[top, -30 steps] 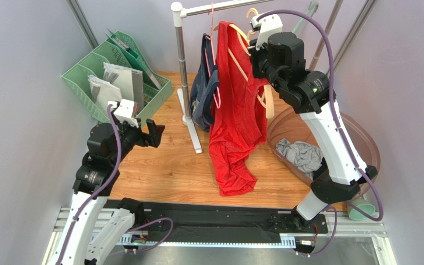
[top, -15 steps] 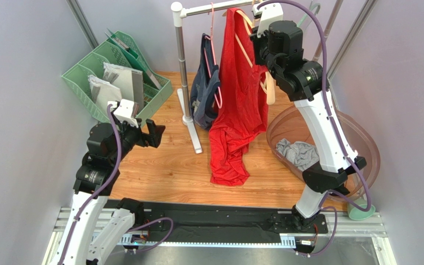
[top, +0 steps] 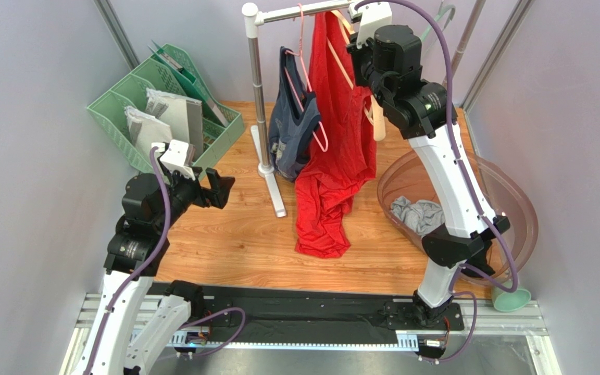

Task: Place the tank top on the hanger

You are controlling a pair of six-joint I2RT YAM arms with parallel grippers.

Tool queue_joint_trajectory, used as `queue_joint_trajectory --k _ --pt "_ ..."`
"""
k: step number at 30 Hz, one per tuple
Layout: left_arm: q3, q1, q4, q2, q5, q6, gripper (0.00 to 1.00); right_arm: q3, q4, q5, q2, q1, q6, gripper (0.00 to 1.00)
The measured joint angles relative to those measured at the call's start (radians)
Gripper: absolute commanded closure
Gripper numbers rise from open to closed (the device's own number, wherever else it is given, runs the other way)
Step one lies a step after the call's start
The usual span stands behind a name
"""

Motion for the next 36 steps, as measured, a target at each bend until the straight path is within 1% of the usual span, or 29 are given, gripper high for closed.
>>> queue_joint_trajectory --k 8,18,23,26,28,29,31,32,34,35,36 --pt "-0.002 0.017 0.003 0.0 0.017 -0.004 0.01 0.038 0.019 -0.003 0.038 0.0 -0.028 1.0" --pt "-0.006 0.038 0.007 0.003 0.04 -0.007 0.01 0.035 0.05 -0.003 0.078 0.0 -0.046 1.0" --pt "-0.006 0.051 0.008 0.006 0.054 -0.011 0.01 -0.009 0.068 -0.002 0.076 0.0 -0.045 1.0" --pt "-0.006 0.057 0.008 0.008 0.058 -0.018 0.01 -0.083 0.121 0.002 0.056 0.0 -0.038 1.0" --pt "-0.006 0.059 0.008 0.011 0.061 -0.022 0.01 -0.128 0.156 0.003 0.035 0.0 -0.034 0.96" --pt "-0.006 0.062 0.008 0.013 0.061 -0.023 0.01 -0.148 0.166 0.004 0.023 0.0 -0.031 0.9" --pt "-0.006 0.063 0.008 0.016 0.064 -0.025 0.01 -0.171 0.174 0.004 0.005 0.0 -0.028 0.84" --pt "-0.006 0.063 0.008 0.018 0.066 -0.025 0.01 -0.179 0.176 0.004 -0.004 0.0 -0.027 0.79" --pt "-0.006 0.063 0.008 0.019 0.069 -0.026 0.01 -0.187 0.175 0.004 -0.015 0.0 -0.024 0.71" --pt "-0.006 0.063 0.008 0.02 0.069 -0.026 0.01 -0.189 0.174 0.003 -0.02 0.0 -0.023 0.6" --pt "-0.006 0.063 0.008 0.02 0.071 -0.026 0.01 -0.19 0.174 0.004 -0.024 0.0 -0.019 0.53"
